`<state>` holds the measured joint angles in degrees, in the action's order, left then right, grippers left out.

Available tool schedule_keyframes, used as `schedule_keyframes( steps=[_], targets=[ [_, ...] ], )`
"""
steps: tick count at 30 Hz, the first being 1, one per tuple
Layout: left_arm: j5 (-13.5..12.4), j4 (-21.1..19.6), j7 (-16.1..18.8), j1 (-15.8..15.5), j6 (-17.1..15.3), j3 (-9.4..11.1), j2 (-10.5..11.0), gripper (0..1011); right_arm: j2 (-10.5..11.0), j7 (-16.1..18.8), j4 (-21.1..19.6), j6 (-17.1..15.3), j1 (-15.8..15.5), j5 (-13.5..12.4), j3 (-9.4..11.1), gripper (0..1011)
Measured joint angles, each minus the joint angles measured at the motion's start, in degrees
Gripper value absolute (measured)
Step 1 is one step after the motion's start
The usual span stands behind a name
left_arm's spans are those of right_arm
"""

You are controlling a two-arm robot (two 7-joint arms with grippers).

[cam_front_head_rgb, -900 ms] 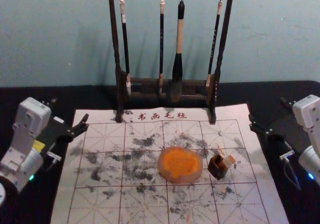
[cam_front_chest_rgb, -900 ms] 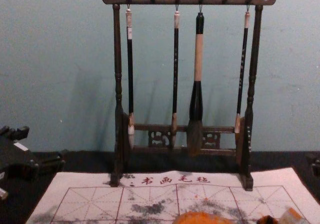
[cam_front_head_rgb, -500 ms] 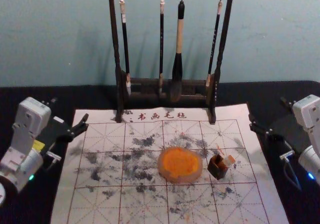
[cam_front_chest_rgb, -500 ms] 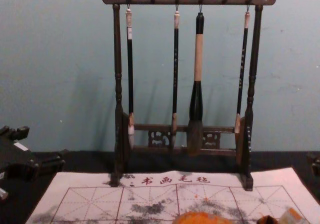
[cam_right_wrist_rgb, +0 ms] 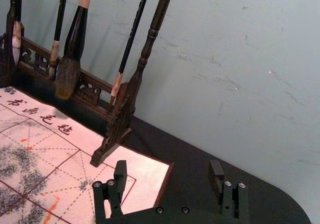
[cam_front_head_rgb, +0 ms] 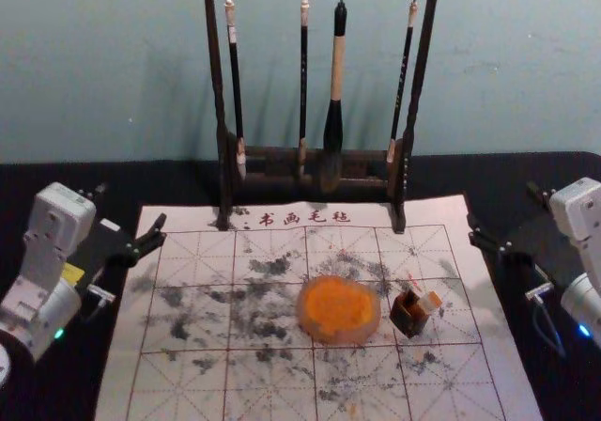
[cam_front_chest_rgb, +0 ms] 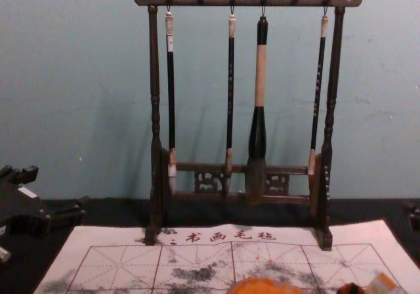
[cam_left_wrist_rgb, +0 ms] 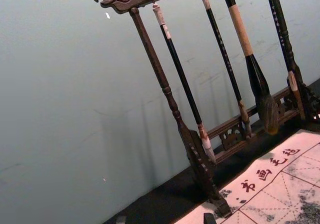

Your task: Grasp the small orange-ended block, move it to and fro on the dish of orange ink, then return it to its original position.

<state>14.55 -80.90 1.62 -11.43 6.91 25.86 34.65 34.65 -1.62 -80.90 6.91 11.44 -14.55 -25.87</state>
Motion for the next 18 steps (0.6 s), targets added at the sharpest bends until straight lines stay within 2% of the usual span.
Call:
schedule_keyframes(
  steps=[18],
  targets=[
    [0.0,0.0,0.0,0.0,0.0,0.0,0.0,1001,0.0,0.0,0.0,0.0,0.0,0.0,0.0,1002]
  ],
)
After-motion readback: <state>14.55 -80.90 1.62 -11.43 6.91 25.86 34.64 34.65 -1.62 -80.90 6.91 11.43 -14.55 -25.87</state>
